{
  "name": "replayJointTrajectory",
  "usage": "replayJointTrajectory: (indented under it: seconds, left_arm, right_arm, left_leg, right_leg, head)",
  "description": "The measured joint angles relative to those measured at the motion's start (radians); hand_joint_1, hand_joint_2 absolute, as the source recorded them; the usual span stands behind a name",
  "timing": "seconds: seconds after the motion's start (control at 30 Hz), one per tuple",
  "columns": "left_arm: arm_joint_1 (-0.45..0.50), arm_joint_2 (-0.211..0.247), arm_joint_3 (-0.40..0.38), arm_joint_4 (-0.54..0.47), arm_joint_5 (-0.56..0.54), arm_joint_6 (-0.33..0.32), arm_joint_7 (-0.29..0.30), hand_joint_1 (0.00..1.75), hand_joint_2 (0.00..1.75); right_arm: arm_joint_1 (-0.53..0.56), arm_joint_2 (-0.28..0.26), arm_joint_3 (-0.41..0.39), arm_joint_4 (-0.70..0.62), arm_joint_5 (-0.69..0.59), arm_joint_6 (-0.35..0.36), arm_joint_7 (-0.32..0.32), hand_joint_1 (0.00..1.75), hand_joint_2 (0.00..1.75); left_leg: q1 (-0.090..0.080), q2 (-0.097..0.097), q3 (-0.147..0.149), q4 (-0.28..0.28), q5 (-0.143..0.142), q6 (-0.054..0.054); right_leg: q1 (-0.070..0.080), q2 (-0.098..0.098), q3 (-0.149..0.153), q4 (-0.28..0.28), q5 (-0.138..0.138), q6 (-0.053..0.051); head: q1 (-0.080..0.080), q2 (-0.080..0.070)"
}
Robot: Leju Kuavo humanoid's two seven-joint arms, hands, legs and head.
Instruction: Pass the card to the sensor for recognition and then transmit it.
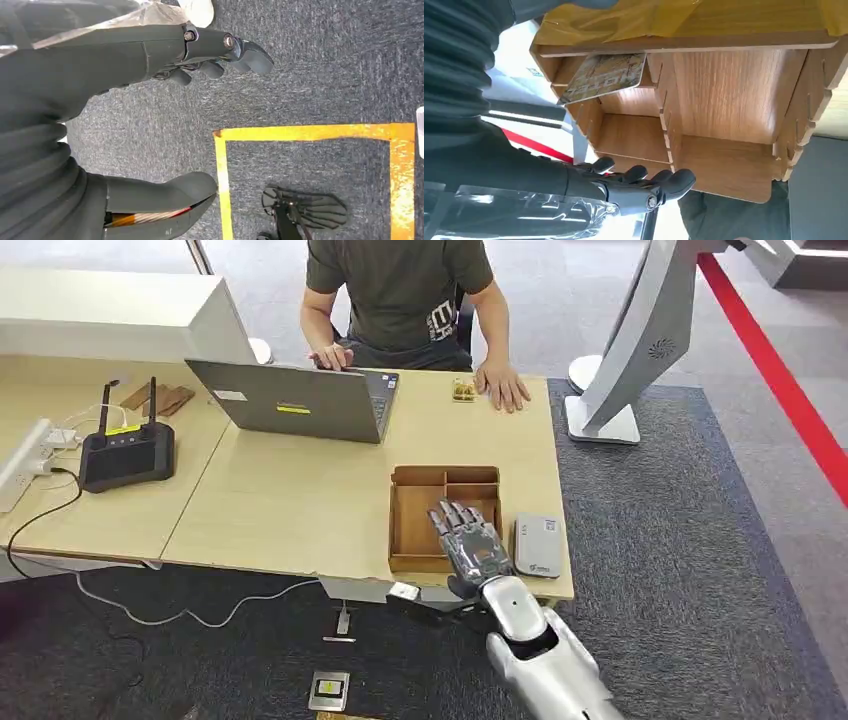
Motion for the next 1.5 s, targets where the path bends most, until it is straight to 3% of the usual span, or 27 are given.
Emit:
replayJointTrajectory:
  seconds: [1.13,1.17,1.2,1.5]
  left_arm:
    - [0.001,0.003,-0.001,0.0,-0.012,-0.002,-0.014,0.0,1.75]
    - [0.001,0.003,-0.001,0.0,-0.014,-0.003,-0.014,0.0,1.75]
    - [0.001,0.003,-0.001,0.0,-0.014,-0.003,-0.014,0.0,1.75]
    - [0.001,0.006,-0.001,0.0,-0.017,-0.011,-0.015,0.0,1.75]
  right_arm:
    - [-0.012,-0.009,-0.014,0.029,0.003,-0.017,0.011,0.0,1.75]
    - [-0.012,-0.01,-0.017,0.029,0.004,-0.016,0.014,1.2,1.75]
    - [-0.012,-0.011,-0.019,0.028,0.006,-0.015,0.016,1.57,1.75]
    - [-0.012,-0.015,-0.029,0.029,0.014,-0.01,0.016,1.66,1.75]
  left_leg:
    - [0.0,0.0,0.0,0.0,0.0,0.0]
    - [0.0,0.0,0.0,0.0,0.0,0.0]
    - [0.0,0.0,0.0,0.0,0.0,0.0]
    - [0.0,0.0,0.0,0.0,0.0,0.0]
  right_leg:
    - [0.0,0.0,0.0,0.0,0.0,0.0]
    - [0.0,0.0,0.0,0.0,0.0,0.0]
    - [0.0,0.0,0.0,0.0,0.0,0.0]
    - [0.0,0.0,0.0,0.0,0.0,0.0]
  head:
    - [0.0,0.0]
    - [0.0,0.0]
    - [0.0,0.0]
    - [0.0,0.0]
